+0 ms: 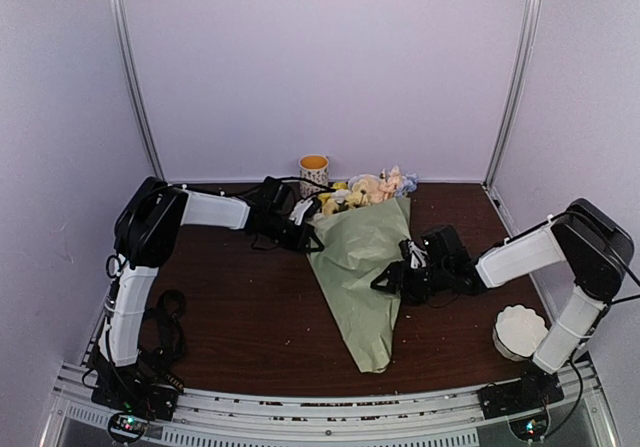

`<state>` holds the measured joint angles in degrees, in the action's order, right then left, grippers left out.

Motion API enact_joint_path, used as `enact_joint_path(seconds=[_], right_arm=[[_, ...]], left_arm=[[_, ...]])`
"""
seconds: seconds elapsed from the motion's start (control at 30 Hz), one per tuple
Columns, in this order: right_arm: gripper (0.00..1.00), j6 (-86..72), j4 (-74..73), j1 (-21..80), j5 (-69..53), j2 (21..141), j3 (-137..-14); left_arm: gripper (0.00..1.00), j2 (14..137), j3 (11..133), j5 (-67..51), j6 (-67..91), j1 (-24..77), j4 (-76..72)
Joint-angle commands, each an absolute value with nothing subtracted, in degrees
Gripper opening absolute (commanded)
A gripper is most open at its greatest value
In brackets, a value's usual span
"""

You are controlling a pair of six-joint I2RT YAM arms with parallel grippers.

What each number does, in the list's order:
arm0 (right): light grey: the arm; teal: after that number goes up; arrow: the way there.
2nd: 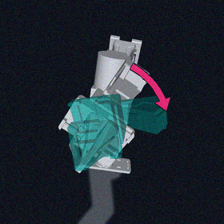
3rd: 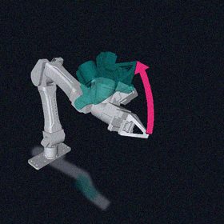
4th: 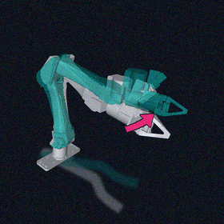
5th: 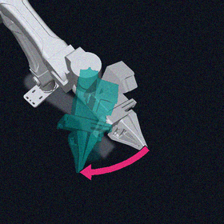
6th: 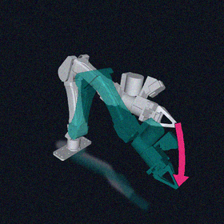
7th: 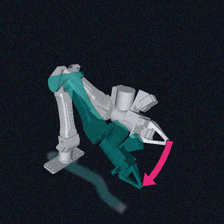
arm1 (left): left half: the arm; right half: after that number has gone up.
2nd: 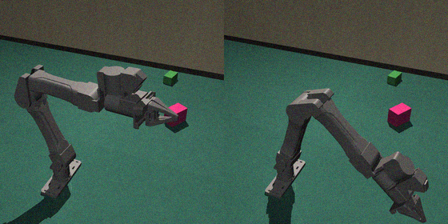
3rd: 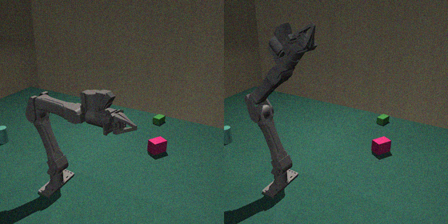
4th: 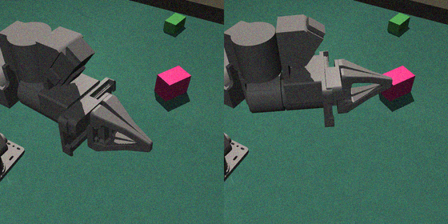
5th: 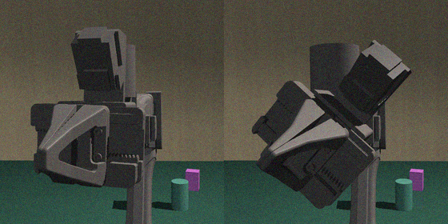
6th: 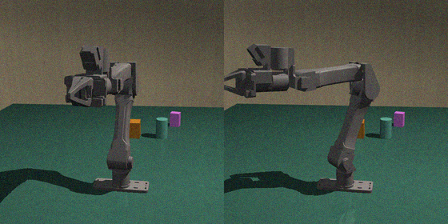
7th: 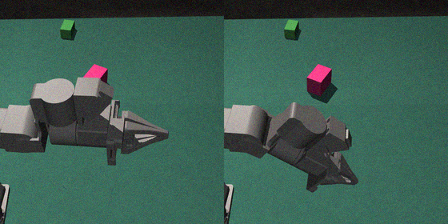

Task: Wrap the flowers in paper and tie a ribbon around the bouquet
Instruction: Pick up the folded wrapping paper from the center of the board.

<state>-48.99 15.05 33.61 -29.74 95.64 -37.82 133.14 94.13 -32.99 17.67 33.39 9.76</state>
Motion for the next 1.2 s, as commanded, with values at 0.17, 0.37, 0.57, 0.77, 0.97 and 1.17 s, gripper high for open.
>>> enact_joint_path(seconds=[0.17,0.37,0.57,0.77,0.97,1.17], right_arm=[[0.28,-50.95,18.78,33.31,-31.30,95.32,-36.38],[0.19,-51.29,19.15,33.31,-31.12,95.07,-35.89],[0.03,-51.59,19.63,33.32,-31.20,94.98,-35.89],[0.00,-51.76,19.66,33.39,-31.03,94.56,-35.74],[0.00,-51.94,19.75,33.40,-30.94,94.18,-35.52],[0.00,-51.92,19.65,33.44,-30.70,94.20,-35.69]], left_arm=[[0.00,134.18,94.54,-31.81,19.11,32.45,7.72],[0.00,134.21,94.57,-31.46,19.32,32.51,7.81],[0.00,133.76,95.21,-29.90,18.65,32.49,9.44],[0.24,131.54,95.45,-27.65,16.91,32.44,11.96],[0.43,127.27,94.39,-23.37,14.60,32.50,15.00],[0.54,121.10,91.58,-21.48,12.88,32.44,16.78]])
